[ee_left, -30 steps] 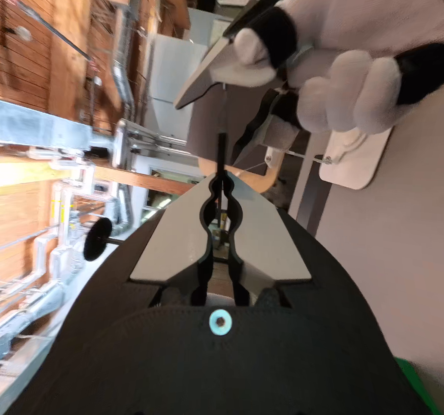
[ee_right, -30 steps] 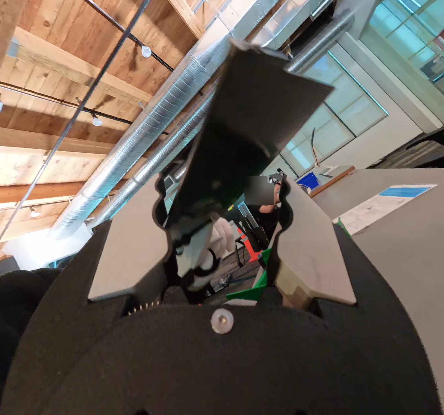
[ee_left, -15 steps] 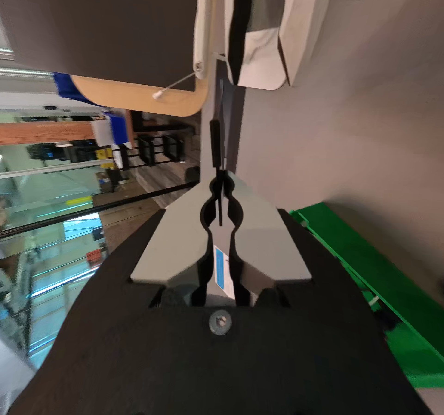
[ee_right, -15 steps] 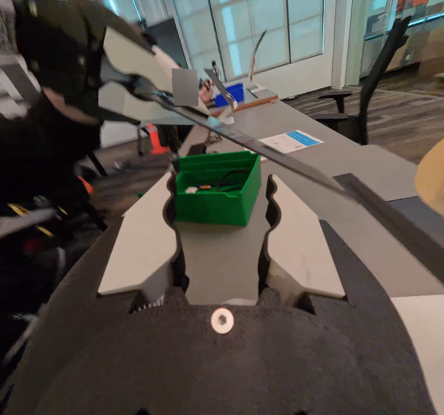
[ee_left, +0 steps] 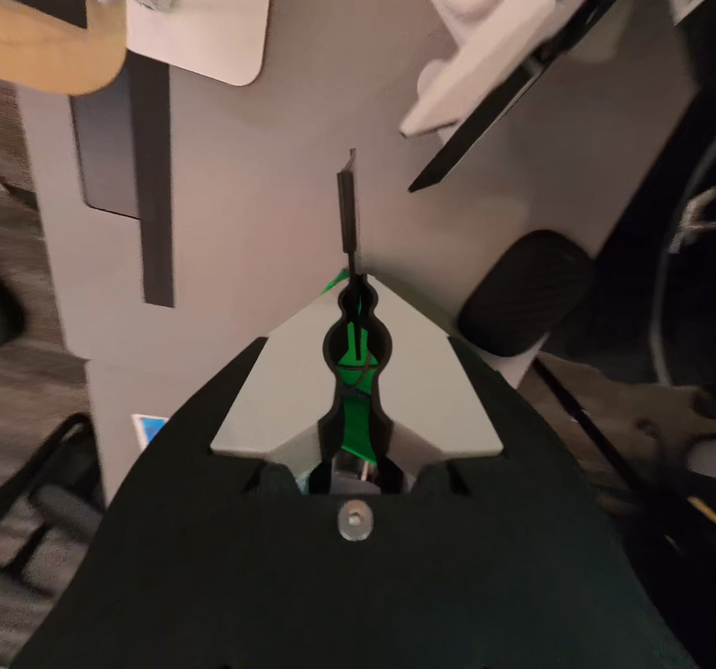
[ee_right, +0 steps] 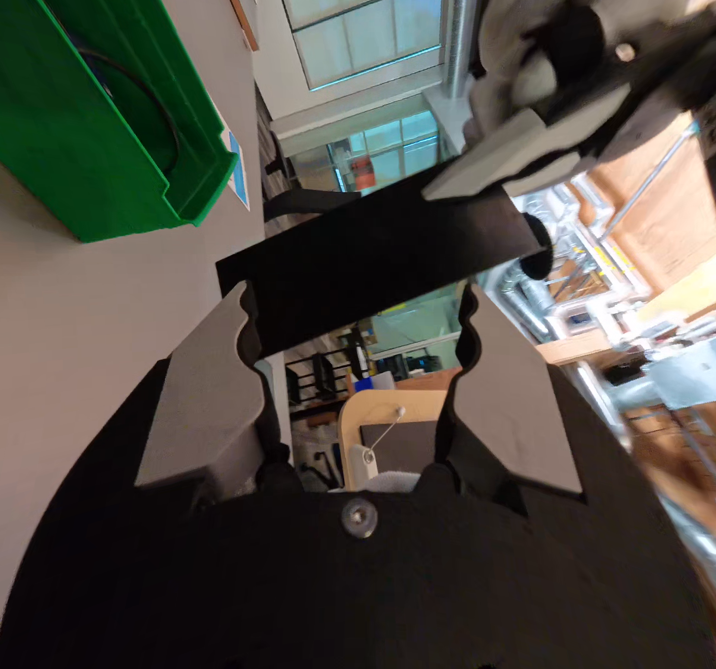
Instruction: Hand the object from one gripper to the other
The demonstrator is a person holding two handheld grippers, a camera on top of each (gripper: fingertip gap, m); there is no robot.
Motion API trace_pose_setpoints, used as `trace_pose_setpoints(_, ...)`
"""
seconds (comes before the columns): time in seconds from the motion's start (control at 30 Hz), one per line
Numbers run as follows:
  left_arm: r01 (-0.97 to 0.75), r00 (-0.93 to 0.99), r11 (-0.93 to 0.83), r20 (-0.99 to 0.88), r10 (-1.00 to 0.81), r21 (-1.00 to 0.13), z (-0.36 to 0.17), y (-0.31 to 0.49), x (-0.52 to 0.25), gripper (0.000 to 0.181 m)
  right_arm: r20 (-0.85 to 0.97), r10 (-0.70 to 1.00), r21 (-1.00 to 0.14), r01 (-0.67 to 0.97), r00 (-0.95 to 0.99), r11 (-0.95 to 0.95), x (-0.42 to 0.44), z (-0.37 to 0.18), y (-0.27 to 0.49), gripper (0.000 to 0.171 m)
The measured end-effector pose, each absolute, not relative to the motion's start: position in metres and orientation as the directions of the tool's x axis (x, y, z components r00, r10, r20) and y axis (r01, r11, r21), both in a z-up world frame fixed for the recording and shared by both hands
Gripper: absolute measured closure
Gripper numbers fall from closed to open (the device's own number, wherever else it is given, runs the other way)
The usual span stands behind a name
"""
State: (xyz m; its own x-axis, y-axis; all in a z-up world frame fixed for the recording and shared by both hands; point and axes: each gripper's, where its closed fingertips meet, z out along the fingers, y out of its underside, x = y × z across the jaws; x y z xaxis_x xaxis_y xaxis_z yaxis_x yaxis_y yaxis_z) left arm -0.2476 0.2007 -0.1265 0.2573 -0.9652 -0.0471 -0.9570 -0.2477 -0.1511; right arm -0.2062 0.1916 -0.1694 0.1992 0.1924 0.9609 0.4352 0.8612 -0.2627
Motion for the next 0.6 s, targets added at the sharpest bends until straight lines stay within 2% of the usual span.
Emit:
trace_pose_setpoints(0.03, -0.95, 0.274, -0.271, 0.003, -0.962, -0.156, -0.123, 0.2, -0.252, 0.181, 0.966, 0.147, -0.231, 0.456, 0.212, 0.859, -0.212, -0.172, 0.191, 0.068)
trace_pose_setpoints(0.1, -0.937, 0.284, -0.299, 0.104, -0.953, -0.179, -0.115, 0.198, -0.258, 0.181, 0.974, 0.082, -0.18, 0.494, 0.212, 0.851, -0.223, -0.18, 0.191, 0.06)
trace_pose_setpoints(0.23, -0.886, 0.292, -0.373, 0.295, -0.91, -0.274, -0.099, 0.194, -0.259, 0.181, 0.975, -0.01, -0.114, 0.542, 0.22, 0.833, -0.232, -0.193, 0.197, 0.061)
trace_pose_setpoints(0.33, -0.857, 0.278, -0.411, 0.393, -0.876, -0.31, -0.099, 0.19, -0.26, 0.181, 0.96, -0.056, -0.107, 0.549, 0.273, 0.829, -0.231, -0.189, 0.196, 0.08)
trace_pose_setpoints(0.4, -0.857, 0.275, -0.425, 0.438, -0.856, -0.29, -0.109, 0.185, -0.262, 0.181, 0.953, -0.071, -0.103, 0.534, 0.295, 0.839, -0.231, -0.187, 0.189, 0.102)
trace_pose_setpoints(0.47, -0.839, 0.281, -0.448, 0.458, -0.843, -0.31, -0.112, 0.187, -0.263, 0.181, 0.958, -0.075, -0.089, 0.537, 0.276, 0.839, -0.233, -0.193, 0.187, 0.107)
trace_pose_setpoints(0.6, -0.783, 0.307, -0.505, 0.481, -0.821, -0.363, -0.111, 0.198, -0.27, 0.178, 0.95, -0.059, -0.108, 0.5, 0.307, 0.859, -0.232, -0.185, 0.177, 0.135)
